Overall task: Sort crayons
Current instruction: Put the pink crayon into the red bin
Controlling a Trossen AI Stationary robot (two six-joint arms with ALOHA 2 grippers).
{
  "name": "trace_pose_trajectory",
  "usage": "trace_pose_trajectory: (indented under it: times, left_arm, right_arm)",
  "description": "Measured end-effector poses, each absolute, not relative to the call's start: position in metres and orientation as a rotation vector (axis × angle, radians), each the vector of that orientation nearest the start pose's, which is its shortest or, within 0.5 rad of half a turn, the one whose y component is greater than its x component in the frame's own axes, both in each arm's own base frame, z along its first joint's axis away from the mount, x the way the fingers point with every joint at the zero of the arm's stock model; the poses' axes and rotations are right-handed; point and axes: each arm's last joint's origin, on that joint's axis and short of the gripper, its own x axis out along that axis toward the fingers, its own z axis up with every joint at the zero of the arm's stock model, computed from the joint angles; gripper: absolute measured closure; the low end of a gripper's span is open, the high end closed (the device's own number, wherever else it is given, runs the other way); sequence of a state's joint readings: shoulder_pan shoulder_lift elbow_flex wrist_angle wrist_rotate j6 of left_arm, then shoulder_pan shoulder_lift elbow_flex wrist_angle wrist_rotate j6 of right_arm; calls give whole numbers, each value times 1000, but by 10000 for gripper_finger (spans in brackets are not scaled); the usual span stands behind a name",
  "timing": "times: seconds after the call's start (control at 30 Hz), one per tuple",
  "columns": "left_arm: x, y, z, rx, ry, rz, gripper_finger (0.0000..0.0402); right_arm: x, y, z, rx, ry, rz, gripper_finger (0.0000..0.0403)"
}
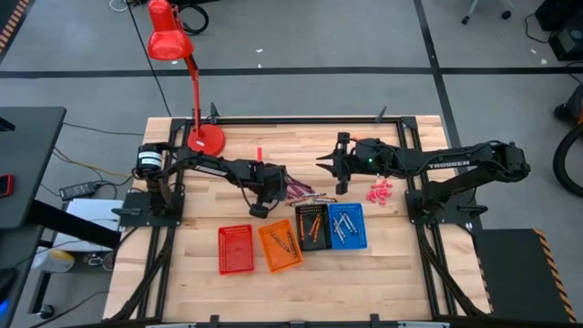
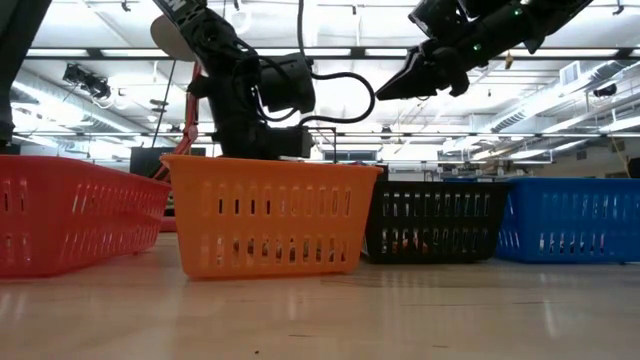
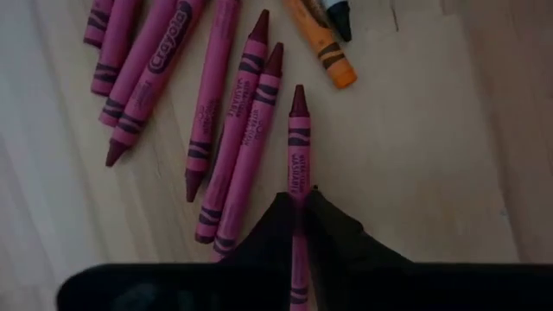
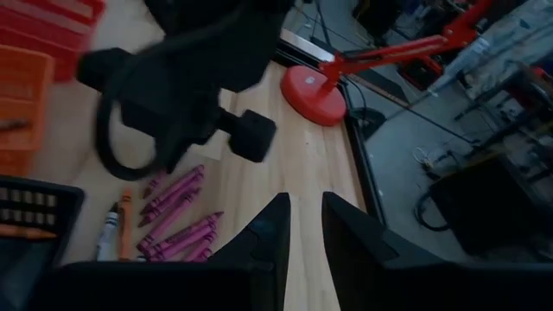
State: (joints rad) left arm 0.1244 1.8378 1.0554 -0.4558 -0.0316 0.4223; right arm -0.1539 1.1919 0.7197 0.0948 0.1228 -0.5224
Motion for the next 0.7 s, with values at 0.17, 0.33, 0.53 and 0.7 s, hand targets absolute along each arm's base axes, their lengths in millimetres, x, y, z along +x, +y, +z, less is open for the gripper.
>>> trace_pose_trajectory:
  times: [0.17, 0.33, 0.53, 0.7]
  left_arm:
    - [331, 39, 142, 267, 1252, -100, 370]
    - [321, 36, 157, 236, 1268, -83, 369]
    - [307, 36, 183, 133, 1252, 9, 368]
    - [290, 34, 207, -82, 1244, 135, 368]
  right_arm:
    - [254, -43, 255, -505, 438, -157, 328]
    - [254, -43, 255, -509, 444, -179, 328]
    - [253, -46, 255, -507, 448, -188, 328]
    - [252, -50, 254, -474, 456, -209, 328]
